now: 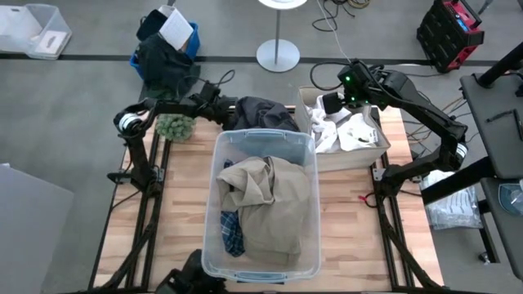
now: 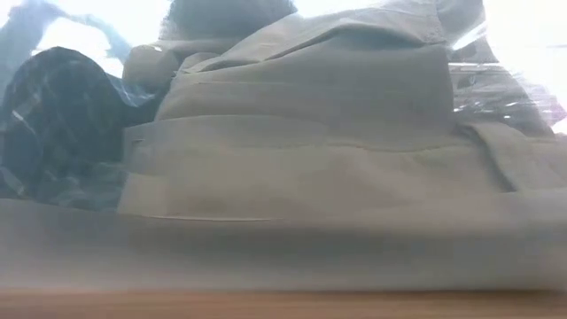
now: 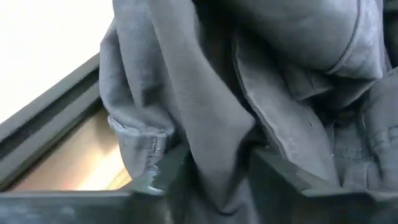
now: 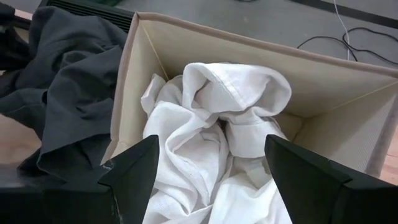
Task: Sort clothes
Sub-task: Put the black pants into the transparent bin
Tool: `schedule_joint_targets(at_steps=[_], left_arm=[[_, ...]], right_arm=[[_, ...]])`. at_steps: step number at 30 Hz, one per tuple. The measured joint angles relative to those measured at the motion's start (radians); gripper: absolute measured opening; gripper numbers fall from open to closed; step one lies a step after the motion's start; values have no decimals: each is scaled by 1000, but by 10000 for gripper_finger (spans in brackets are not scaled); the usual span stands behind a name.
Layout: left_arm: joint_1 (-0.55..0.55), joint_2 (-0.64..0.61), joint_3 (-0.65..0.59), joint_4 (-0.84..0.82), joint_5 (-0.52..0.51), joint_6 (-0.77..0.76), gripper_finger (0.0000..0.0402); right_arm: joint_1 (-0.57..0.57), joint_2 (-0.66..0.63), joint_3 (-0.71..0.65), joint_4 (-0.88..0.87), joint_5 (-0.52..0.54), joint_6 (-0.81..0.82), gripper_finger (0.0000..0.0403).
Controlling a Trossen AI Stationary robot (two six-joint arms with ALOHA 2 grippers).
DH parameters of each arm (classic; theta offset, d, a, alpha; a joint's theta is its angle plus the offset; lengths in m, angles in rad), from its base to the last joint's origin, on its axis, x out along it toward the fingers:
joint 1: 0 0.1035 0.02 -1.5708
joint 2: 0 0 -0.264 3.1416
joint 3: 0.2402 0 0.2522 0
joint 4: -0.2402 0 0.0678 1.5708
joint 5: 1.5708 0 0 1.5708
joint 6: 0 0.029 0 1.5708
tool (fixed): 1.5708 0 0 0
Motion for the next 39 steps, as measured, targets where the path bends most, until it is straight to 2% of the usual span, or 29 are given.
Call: schedule_joint_targets(at_steps=[3, 5, 7, 17, 23, 28, 33, 39], left_arm=[[0, 4, 5, -11, 0, 3, 84], [0, 5, 6, -27, 11, 5, 33], [0, 1, 6, -36, 25, 4, 11], [-2, -108, 39, -99, 32, -5, 0], [-3, -228, 105, -237, 13, 41, 0], [-4, -308, 230, -423, -47, 139, 0], [-4, -355, 445, -615, -47, 203, 0], [-24, -364, 746, -841, -47, 242, 0]], right_arm=[[0, 0, 0, 0, 0, -4, 286], [0, 0, 0, 0, 0, -8, 288], [0, 0, 0, 0, 1, -15, 288], [0, 0, 0, 13, 4, -42, 274], [0, 0, 0, 51, 4, -50, 279], [0, 0, 0, 51, 3, -57, 274], [0, -3, 0, 80, 0, -75, 267], [12, -16, 0, 273, -125, -173, 266]])
